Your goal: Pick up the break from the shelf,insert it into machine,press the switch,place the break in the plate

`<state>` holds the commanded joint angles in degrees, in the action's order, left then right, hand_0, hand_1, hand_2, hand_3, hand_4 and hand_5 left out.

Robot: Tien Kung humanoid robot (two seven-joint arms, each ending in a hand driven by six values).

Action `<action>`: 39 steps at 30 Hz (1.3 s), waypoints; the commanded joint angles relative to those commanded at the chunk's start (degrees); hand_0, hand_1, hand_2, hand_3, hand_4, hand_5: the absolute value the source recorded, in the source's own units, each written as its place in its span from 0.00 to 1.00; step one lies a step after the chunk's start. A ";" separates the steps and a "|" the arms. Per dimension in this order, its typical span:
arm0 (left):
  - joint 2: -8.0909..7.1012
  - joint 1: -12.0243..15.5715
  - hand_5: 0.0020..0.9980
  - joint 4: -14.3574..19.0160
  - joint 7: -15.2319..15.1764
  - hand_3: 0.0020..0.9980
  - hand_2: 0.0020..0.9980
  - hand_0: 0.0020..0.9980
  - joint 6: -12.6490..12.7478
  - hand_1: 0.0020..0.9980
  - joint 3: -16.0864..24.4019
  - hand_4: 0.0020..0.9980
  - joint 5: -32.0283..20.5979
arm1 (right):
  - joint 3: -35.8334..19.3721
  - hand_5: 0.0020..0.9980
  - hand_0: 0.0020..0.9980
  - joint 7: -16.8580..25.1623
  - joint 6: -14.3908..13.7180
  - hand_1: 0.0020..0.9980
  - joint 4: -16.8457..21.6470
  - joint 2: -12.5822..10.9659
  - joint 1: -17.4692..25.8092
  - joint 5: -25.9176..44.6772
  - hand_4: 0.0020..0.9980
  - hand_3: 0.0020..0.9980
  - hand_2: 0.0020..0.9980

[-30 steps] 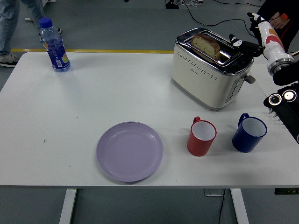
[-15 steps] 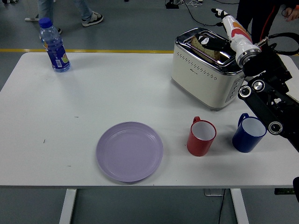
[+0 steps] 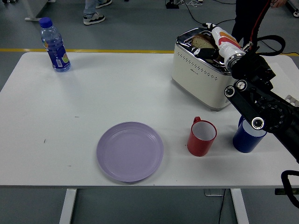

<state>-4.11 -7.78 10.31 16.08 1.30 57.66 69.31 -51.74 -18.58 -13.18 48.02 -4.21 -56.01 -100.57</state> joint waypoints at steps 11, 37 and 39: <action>0.06 -0.13 0.86 0.00 0.06 0.56 0.69 0.68 -0.03 0.70 0.40 0.29 0.57 | 0.38 0.13 0.76 -0.42 -3.52 0.75 -3.01 1.51 -0.49 -3.51 0.61 0.78 0.77; 0.21 -0.20 0.86 0.00 0.08 0.56 0.69 0.68 0.27 0.70 -0.52 0.29 0.69 | 0.79 0.00 0.38 -3.04 -5.40 0.45 -9.85 4.21 -2.68 -8.06 0.51 0.72 0.51; 0.23 -0.25 0.86 0.00 0.05 0.56 0.69 0.68 0.29 0.70 -0.54 0.29 0.63 | 0.88 0.00 0.38 -2.93 -6.02 0.45 -9.92 4.21 -2.76 -8.40 0.51 0.72 0.51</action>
<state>-3.88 -8.03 10.31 16.14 1.59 57.13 69.94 -50.86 -21.51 -19.20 38.11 0.00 -58.77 -108.97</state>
